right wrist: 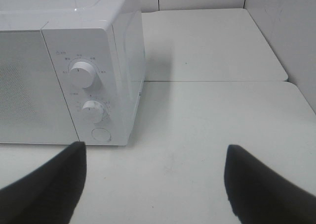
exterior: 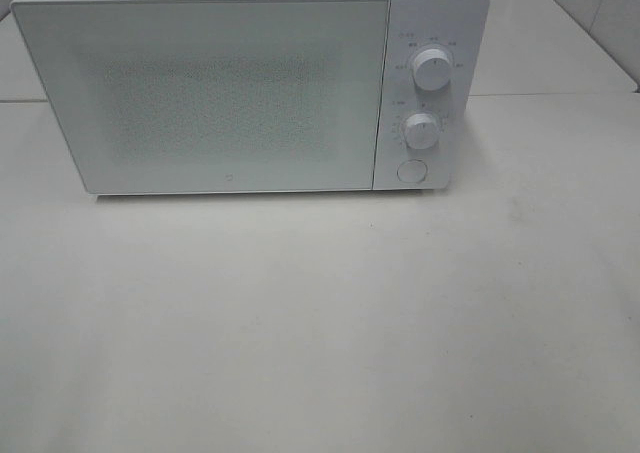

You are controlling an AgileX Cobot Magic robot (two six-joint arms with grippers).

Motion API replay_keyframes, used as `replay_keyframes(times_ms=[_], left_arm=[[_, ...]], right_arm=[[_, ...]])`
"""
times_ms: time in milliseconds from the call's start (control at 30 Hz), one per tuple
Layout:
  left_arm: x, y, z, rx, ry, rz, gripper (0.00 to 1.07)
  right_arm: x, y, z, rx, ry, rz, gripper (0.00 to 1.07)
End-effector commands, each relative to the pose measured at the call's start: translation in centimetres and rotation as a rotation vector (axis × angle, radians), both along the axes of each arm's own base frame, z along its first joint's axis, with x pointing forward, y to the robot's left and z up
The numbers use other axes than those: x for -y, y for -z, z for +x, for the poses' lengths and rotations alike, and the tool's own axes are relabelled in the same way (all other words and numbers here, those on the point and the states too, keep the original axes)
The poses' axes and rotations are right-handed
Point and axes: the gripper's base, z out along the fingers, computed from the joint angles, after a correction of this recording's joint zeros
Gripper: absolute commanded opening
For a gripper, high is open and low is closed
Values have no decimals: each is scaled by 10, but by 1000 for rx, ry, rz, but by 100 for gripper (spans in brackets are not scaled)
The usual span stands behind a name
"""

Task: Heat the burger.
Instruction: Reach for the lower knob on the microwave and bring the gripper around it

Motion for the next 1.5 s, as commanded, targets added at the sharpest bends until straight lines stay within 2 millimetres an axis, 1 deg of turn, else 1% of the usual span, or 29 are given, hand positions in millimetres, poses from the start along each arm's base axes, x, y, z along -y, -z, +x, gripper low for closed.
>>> replay_keyframes(times_ms=[33, 67, 133, 167, 233, 267, 333, 367, 433, 467, 533, 567, 600, 633, 700, 733, 867, 933, 967, 1000, 1167, 1200, 1233, 1300, 1333, 1367, 1433, 1467, 1500], left_arm=[[1, 0, -4, 26, 0, -7, 100], [1, 0, -4, 26, 0, -7, 100], [1, 0, -4, 26, 0, -7, 100], [1, 0, -4, 26, 0, -7, 100], [1, 0, -4, 26, 0, -7, 100], [1, 0, -4, 26, 0, -7, 100], [1, 0, -4, 26, 0, -7, 100], [1, 0, -4, 26, 0, -7, 100], [1, 0, -4, 26, 0, -7, 100], [1, 0, -4, 26, 0, -7, 100], [1, 0, -4, 26, 0, -7, 100], [1, 0, -4, 26, 0, -7, 100], [1, 0, -4, 26, 0, -7, 100], [1, 0, -4, 26, 0, -7, 100], [1, 0, -4, 26, 0, -7, 100], [1, 0, -4, 26, 0, -7, 100], [1, 0, -4, 26, 0, -7, 100], [1, 0, -4, 26, 0, -7, 100], [1, 0, -4, 26, 0, -7, 100], [1, 0, -4, 26, 0, -7, 100], [1, 0, -4, 26, 0, -7, 100], [1, 0, -4, 26, 0, -7, 100], [1, 0, -4, 26, 0, -7, 100], [1, 0, -4, 26, 0, -7, 100], [1, 0, -4, 26, 0, -7, 100], [1, 0, -4, 26, 0, -7, 100], [1, 0, -4, 26, 0, -7, 100], [1, 0, -4, 26, 0, -7, 100], [1, 0, -4, 26, 0, -7, 100]], right_arm=[[-1, 2, 19, 33, 5, 11, 75], [-1, 2, 19, 33, 5, 11, 75], [-3, 5, 33, 35, 3, 11, 75], [-3, 5, 33, 35, 3, 11, 75], [-4, 6, 46, 62, 2, 14, 75], [-4, 6, 46, 62, 2, 14, 75], [-5, 8, 59, 96, 1, 17, 75], [-5, 8, 59, 96, 1, 17, 75], [-6, 11, 73, 125, -1, 19, 75], [-6, 11, 73, 125, -1, 19, 75], [-8, 12, 85, 181, -5, 18, 75], [-8, 12, 85, 181, -5, 18, 75], [-8, 15, 93, 202, -10, 5, 75], [-8, 15, 93, 202, -10, 5, 75], [-10, 21, 105, 226, -21, -37, 75], [-10, 21, 105, 226, -21, -37, 75], [-11, 32, 122, 279, -31, -80, 75], [-12, 36, 126, 285, -32, -85, 75], [-12, 45, 130, 288, -29, -91, 75], [-12, 45, 130, 288, -29, -91, 75], [-14, 70, 135, 291, 48, -84, 75], [-14, 70, 135, 291, 48, -84, 75], [-21, 79, 136, 272, 57, -104, 75], [-24, 82, 136, 269, 64, -115, 75], [-34, 89, 136, 266, 57, -120, 75], [-34, 89, 136, 266, 57, -120, 75], [-51, 96, 135, 281, 27, -121, 75], [-51, 96, 135, 281, 27, -121, 75], [-62, 102, 134, 292, 1, -135, 75]])
